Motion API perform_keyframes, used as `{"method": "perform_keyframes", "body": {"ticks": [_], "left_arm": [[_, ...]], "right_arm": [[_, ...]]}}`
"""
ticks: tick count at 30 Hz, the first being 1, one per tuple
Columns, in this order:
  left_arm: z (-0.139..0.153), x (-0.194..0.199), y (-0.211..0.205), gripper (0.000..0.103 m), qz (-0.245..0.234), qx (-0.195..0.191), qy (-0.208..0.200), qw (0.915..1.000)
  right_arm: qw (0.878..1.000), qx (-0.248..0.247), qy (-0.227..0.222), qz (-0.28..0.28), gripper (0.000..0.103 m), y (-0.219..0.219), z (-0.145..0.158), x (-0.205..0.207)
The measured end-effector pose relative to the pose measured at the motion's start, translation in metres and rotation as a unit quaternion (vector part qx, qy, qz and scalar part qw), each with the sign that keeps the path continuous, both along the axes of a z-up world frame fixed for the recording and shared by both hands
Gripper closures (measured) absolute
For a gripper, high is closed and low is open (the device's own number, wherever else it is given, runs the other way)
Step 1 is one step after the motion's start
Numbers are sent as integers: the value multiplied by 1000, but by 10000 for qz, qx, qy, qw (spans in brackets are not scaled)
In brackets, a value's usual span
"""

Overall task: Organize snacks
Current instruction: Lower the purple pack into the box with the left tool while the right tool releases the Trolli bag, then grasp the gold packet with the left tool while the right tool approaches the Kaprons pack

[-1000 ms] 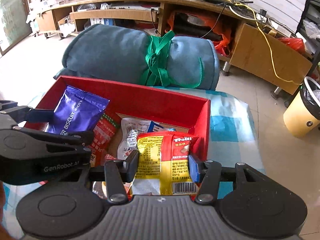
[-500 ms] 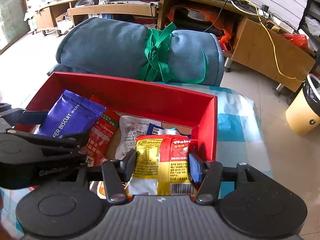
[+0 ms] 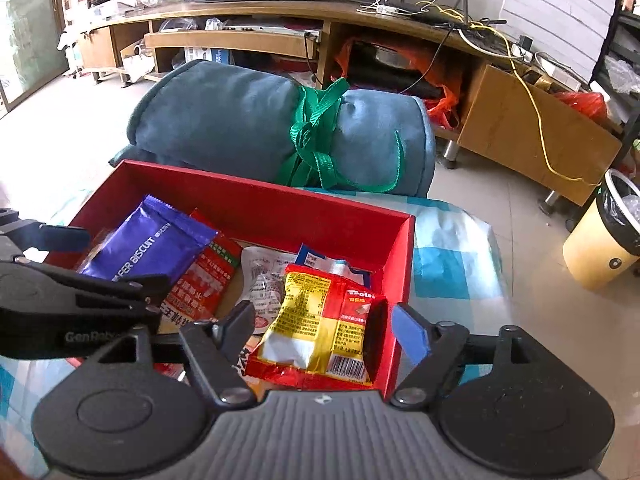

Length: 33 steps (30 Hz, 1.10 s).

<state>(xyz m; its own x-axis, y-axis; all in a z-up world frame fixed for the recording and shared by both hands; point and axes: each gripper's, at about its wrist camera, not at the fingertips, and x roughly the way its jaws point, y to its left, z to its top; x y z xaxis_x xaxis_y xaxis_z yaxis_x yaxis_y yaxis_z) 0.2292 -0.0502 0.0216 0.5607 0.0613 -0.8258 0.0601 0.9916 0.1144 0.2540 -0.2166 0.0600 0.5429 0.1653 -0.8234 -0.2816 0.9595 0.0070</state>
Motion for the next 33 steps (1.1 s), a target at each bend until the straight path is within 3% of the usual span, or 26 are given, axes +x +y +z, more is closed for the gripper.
{"method": "perform_keyframes", "body": {"ticks": [12,17,23,29,33], "left_arm": [[16,-37,13,16,60,-247,-79,9996],[11,-70,17,16,-45,-335,183,9993],[-11,-111,27,15,-52,-546,779,9954],[-34,-129,36,15,132,-503,1173,9917],[-39,-137,38,15,180,-572,1228,9906]], "right_arm": [[9998,161,-108,63,29,-9,19,-29],[9998,165,-71,124,29,-15,23,-48],[9996,225,78,130,29,-25,23,-71],[9987,170,428,228,29,-23,11,-97],[9983,90,516,250,29,-25,7,-115]]}}
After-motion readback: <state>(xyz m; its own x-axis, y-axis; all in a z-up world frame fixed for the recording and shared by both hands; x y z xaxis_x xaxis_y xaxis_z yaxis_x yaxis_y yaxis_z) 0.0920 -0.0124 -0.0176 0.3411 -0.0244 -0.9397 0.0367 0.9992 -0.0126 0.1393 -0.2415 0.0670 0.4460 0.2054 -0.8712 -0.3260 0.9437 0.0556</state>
